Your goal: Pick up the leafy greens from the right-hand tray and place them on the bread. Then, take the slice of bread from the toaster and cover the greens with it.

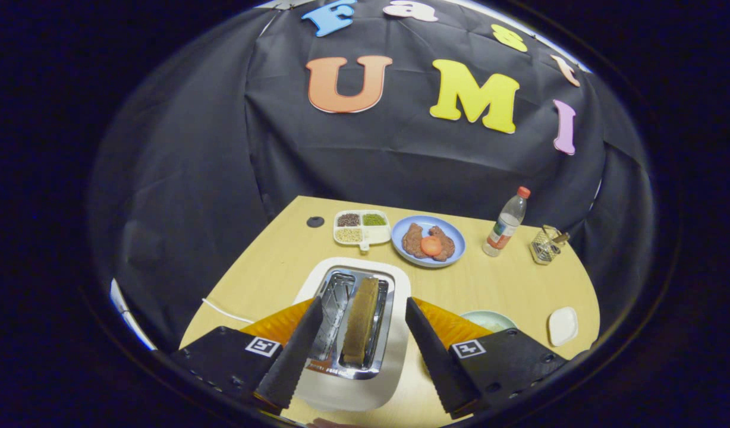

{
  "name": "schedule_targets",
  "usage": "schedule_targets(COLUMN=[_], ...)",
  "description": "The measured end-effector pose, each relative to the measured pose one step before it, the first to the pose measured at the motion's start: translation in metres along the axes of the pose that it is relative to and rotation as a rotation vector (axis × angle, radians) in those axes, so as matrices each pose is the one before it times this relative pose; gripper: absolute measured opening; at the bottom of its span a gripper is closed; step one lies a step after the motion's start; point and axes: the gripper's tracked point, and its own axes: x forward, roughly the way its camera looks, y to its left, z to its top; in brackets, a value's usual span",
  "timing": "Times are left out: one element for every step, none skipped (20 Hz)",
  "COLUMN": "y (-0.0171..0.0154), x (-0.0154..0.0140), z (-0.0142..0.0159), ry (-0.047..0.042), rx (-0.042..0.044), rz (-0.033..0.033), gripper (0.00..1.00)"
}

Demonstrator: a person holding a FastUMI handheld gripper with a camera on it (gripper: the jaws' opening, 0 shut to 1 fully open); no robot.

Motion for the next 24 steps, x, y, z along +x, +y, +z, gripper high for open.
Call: schedule_targets(y=[-0.00103, -0.00086, 0.00049, -0.00054, -0.00140, 0.00006, 0.00036, 0.00456, 0.00271, -0.00384, -0.00034, 0.00039, 0.00363, 0.00125, -0.00316, -0.00189, -0.00145, -0.00293, -0.00273, -0.00395, -0.00323, -0.00551, -0.00444, -0.00731], x=[0.00521, 0.00328, 0.00290, 0.00198, 0.00125, 0.00085, 0.00063, 0.00028, 0.00037, 0.00034, -0.00154, -0.00134, 0.00054, -0.00224, -0.00396, -0.00567, -0.00470, -0.00532, -0.00625, -0.00555, -0.00478, -0.00577, -0.00505, -0.00589], z=[0.00001, -0.00075, -0.00178, -0.00091, -0.00117, -0.00149, -0.00237, -0.00505, -0.00180, -0.00187, -0.00046, 0.00105, -0.00098, 0.00000, 0.00259, 0.00378, 0.00386, 0.00525, 0.00486, 0.00628, 0.00609, 0.00651, 0.00526, 0.00453], ry=[0.00256, 0.00457, 0.00697, 0.00731, 0.00616, 0.01152, 0.01170, 0.02177, 0.01491, 0.00556, 0.00829, 0.00089, 0.00155, 0.00368, -0.00771, -0.00660, -0.00817, -0.00773, -0.00652, -0.00488, -0.00800, -0.00751, -0.00630, -0.00031], rx=[0.00441, 0.00640, 0.00724, 0.00436, 0.00653, 0.00308, 0.00447, 0.00732, 0.00594, 0.00237, -0.00354, -0.00425, -0.00932, -0.00973, -0.00501, 0.00151, 0.00698, 0.00480, 0.00503, 0.00693, 0.00910, 0.00793, 0.01186, 0.01627], rz=[-0.02044, -0.01458, -0.01088, -0.01167, -0.01317, -0.01335, -0.00515, 0.00759, 0.01214, -0.01520, -0.00189, 0.00836, 0.01564, 0.01506, 0.00324, 0.00940, 0.00893, 0.00904, 0.00758, 0.01065, 0.01366, 0.00945, 0.01346, 0.00437], gripper=[0.88, 0.86, 0.83, 0.80, 0.77, 0.65, 0.52, 0.39, 0.38, 0.35, 0.28, 0.20, 0.16, 0.15, 0.15, 0.15, 0.15, 0.15, 0.15, 0.15, 0.15, 0.15, 0.15, 0.15])
